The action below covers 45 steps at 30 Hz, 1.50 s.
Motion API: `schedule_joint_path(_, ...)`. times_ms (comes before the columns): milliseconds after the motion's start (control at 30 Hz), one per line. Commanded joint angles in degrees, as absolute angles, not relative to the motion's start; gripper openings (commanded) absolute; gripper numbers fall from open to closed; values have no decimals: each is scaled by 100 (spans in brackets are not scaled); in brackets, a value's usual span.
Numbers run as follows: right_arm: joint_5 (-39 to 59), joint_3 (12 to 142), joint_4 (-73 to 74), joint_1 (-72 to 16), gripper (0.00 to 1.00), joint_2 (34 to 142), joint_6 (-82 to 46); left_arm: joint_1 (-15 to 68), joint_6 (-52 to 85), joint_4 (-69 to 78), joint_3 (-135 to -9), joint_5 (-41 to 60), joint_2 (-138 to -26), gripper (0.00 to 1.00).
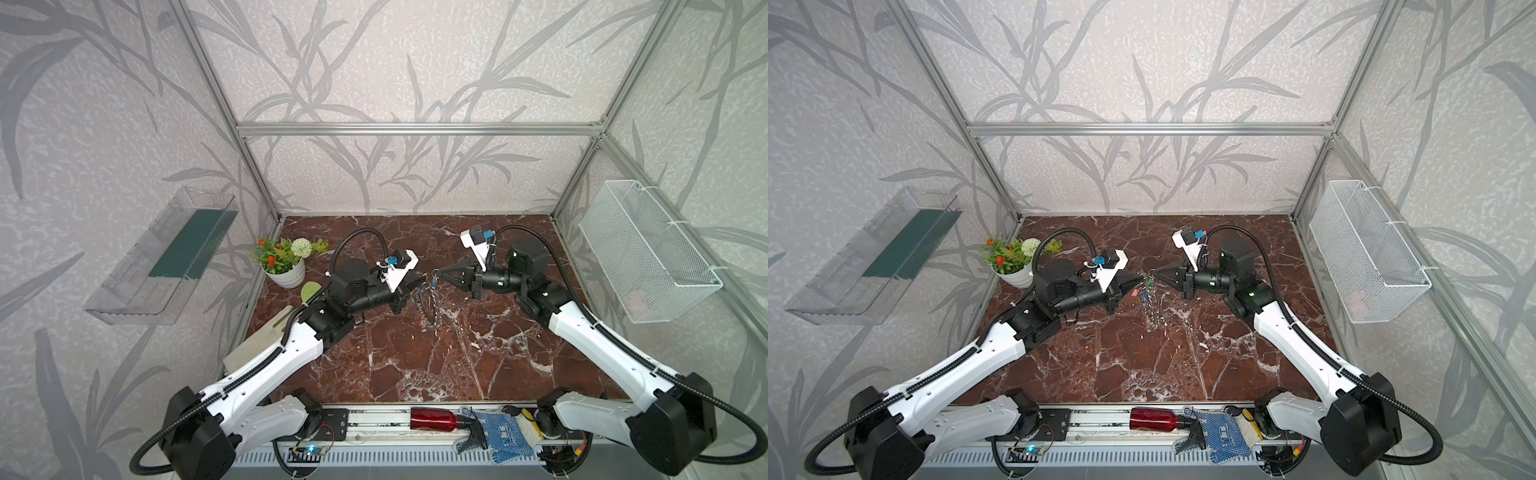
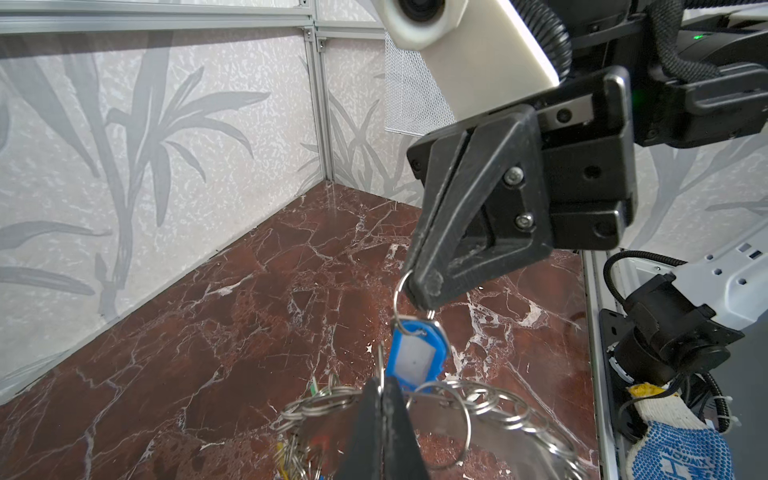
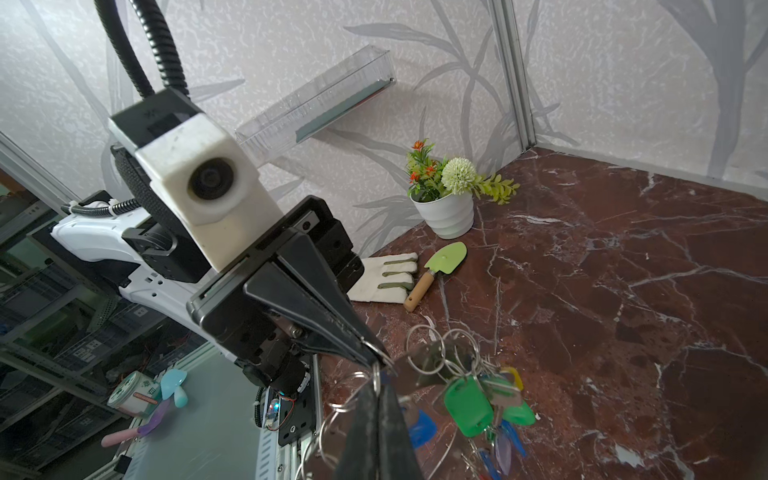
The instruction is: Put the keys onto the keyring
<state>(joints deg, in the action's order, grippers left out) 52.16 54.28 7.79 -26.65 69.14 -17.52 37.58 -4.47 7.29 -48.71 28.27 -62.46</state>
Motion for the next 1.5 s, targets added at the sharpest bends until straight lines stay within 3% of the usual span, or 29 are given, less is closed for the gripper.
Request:
schedule_joint_path(0,5314,5642,692,-2727,0,6959,-1620,3792,-606,998,-5126,2935,-6231,0)
schedule_joint_path(1467,5000,5760,222,-2654,0,7325,-1976,4011,-1283,1560,-4615,2448,-5949,0)
